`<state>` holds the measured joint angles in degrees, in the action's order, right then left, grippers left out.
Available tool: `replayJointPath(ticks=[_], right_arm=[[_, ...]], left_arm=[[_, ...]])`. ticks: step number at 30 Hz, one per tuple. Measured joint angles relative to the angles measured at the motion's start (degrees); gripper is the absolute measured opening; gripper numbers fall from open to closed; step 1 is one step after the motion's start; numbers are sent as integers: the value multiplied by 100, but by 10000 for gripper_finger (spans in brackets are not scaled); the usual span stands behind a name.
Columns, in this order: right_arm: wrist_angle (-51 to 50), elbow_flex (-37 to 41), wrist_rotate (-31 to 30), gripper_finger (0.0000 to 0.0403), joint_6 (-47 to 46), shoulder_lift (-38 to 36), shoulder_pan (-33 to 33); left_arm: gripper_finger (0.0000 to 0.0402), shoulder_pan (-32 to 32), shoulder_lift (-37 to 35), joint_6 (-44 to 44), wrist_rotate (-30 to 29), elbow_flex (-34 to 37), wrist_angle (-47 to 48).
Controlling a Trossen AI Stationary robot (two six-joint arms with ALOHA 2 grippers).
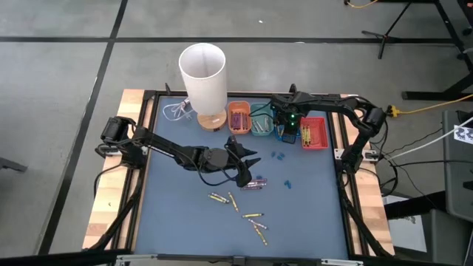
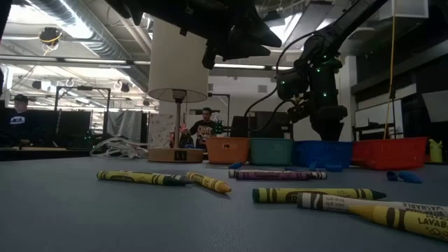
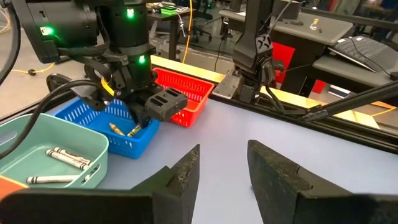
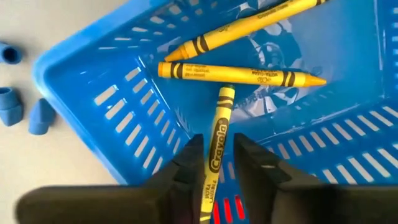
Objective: Sort crayons
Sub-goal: Put the green crayon from the blue bin to the orange bin
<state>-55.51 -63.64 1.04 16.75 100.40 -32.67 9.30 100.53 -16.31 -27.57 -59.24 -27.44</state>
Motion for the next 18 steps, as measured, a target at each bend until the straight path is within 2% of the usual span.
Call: replayJointPath(ticks=[7, 18], right_arm=[[8, 0, 0, 100, 2, 0, 0], [189, 164, -25, 71, 125, 0, 0]], left_arm=[[119, -1, 0, 0, 2, 0, 0], [119, -2, 0, 0, 2, 0, -2]])
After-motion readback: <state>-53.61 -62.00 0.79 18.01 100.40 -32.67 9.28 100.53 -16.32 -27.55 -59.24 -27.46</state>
